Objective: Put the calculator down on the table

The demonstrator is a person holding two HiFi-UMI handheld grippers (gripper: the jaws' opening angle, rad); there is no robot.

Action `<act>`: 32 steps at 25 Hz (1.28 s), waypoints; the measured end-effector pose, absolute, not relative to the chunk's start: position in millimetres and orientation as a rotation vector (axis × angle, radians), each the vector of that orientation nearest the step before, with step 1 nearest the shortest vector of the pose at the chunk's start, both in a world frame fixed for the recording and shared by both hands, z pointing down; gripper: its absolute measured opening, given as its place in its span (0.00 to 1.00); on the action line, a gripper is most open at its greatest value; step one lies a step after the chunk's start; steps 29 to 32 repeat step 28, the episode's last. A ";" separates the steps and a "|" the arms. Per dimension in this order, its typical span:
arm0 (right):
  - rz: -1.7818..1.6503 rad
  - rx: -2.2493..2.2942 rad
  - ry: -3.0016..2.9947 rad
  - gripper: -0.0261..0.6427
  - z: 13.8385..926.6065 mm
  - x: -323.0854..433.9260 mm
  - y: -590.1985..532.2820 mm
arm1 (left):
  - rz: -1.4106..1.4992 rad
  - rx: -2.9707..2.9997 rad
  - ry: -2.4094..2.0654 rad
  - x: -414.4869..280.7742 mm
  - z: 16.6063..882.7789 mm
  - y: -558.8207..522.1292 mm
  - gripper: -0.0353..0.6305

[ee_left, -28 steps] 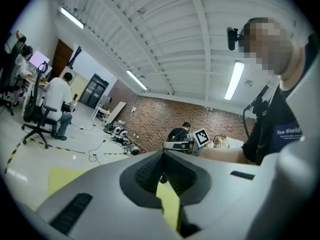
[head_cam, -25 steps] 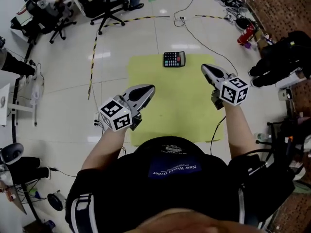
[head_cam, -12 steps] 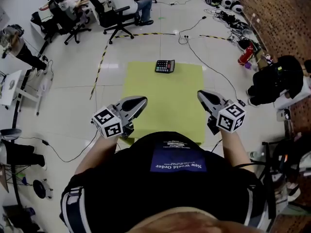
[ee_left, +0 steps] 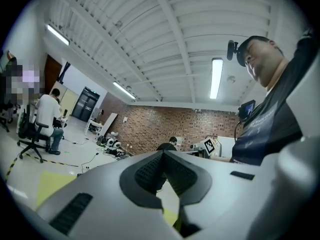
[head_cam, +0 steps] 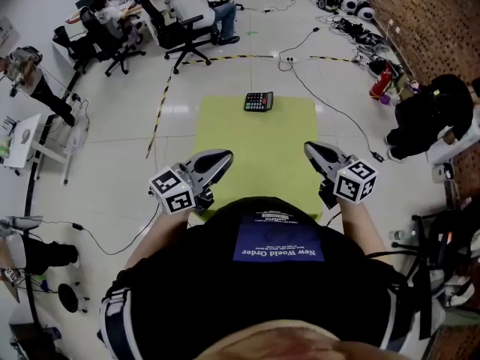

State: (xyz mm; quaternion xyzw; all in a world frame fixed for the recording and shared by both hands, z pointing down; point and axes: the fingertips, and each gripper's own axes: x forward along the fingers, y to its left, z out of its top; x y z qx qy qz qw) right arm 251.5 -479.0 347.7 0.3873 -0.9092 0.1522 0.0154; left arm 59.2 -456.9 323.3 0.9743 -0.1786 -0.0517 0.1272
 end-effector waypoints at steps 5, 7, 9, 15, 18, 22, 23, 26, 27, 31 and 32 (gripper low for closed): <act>0.427 1.199 -2.812 0.02 349.3 238.7 -470.4 | -0.176 2.811 -0.509 53.6 326.0 -453.8 0.06; 0.422 1.193 -2.817 0.02 348.2 234.7 -470.3 | -0.171 2.821 -0.495 53.4 327.2 -453.4 0.06; 0.424 1.198 -2.819 0.02 346.9 234.8 -472.3 | -0.168 2.825 -0.494 52.5 328.3 -455.3 0.06; 0.422 1.188 -2.815 0.02 346.2 231.5 -470.1 | -0.173 2.837 -0.504 48.6 328.3 -454.5 0.06; 0.418 1.167 -2.815 0.02 344.8 227.2 -469.4 | -0.180 2.835 -0.505 47.4 326.4 -452.6 0.06; 0.397 1.149 -2.812 0.02 342.0 228.4 -468.0 | -0.193 2.835 -0.519 47.4 325.8 -451.1 0.06; 0.391 1.146 -2.813 0.02 341.3 228.6 -467.6 | -0.197 2.833 -0.525 46.6 325.9 -450.9 0.06; 0.384 1.137 -2.816 0.02 339.8 227.8 -466.3 | -0.203 2.833 -0.538 43.5 324.8 -449.9 0.06; 0.383 1.134 -2.816 0.02 339.4 227.1 -465.8 | -0.204 2.832 -0.541 42.4 324.5 -449.3 0.06; 0.383 1.131 -2.817 0.02 339.0 226.3 -465.3 | -0.205 2.832 -0.543 41.4 324.2 -448.7 0.06; 0.383 1.131 -2.817 0.02 339.0 226.3 -465.3 | -0.205 2.832 -0.543 41.4 324.2 -448.7 0.06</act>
